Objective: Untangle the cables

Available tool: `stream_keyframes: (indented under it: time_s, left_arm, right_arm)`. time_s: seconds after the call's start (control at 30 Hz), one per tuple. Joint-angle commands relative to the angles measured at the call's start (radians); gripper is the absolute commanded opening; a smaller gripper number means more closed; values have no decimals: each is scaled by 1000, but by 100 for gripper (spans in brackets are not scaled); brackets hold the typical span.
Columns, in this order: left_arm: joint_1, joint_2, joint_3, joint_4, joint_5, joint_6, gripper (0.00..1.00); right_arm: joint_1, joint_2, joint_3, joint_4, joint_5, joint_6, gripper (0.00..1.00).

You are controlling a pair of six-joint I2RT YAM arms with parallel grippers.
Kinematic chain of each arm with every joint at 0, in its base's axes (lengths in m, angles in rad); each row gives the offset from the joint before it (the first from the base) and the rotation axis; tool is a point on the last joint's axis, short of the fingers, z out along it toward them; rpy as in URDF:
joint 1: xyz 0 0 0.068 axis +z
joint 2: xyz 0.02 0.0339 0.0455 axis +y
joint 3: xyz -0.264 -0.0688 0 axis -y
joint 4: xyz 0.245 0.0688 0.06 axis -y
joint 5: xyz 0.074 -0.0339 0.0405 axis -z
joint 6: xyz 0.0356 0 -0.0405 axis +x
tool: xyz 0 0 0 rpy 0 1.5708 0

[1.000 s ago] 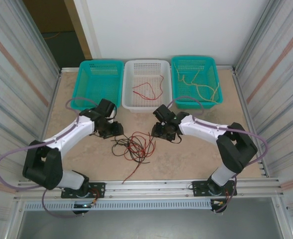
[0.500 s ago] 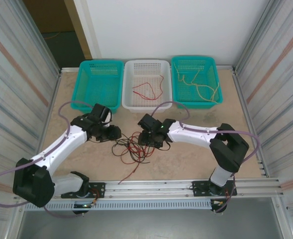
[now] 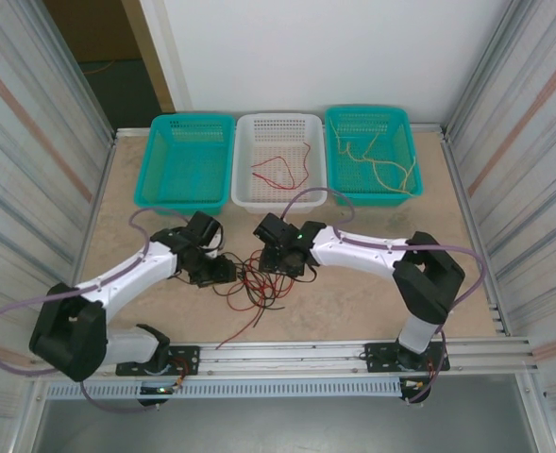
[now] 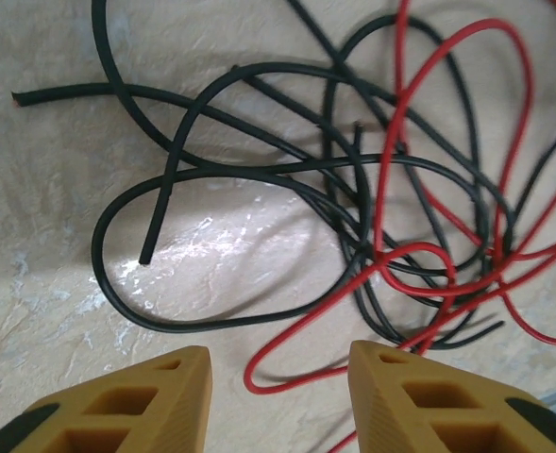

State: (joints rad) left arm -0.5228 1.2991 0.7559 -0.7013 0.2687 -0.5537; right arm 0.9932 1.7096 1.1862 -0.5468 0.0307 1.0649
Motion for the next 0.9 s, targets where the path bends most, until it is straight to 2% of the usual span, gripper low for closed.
stream_keyframes:
  time_s: [0.0, 0.37, 0.47, 0.5, 0.53, 0.63, 0.73, 0.87]
  left_arm:
    - [-29, 24, 5, -29, -5, 11, 43]
    - [-48, 168, 24, 46, 63, -6, 40]
    - [-48, 178, 25, 57, 75, -6, 34]
    - [-48, 176, 31, 49, 69, -7, 27]
    - [-52, 166, 40, 25, 48, -11, 20]
    - [-85, 81, 82, -49, -55, -26, 6]
    - [-108, -36, 133, -63, -111, -35, 0]
    - [-110, -132, 224, -61, -91, -25, 0]
  right_arm:
    - [9, -65, 13, -28, 57, -4, 46]
    - [-9, -175, -35, -5, 41, -46, 44]
    - [-13, -205, -52, 11, 34, -46, 42]
    - [-14, -215, -59, 18, 32, -47, 41]
    - [-11, -223, -65, 23, 32, -48, 40]
    - [-5, -245, -80, 35, 34, -59, 39]
    - [11, -276, -91, 48, 56, -90, 39]
    - [15, -328, -93, 52, 71, -137, 44]
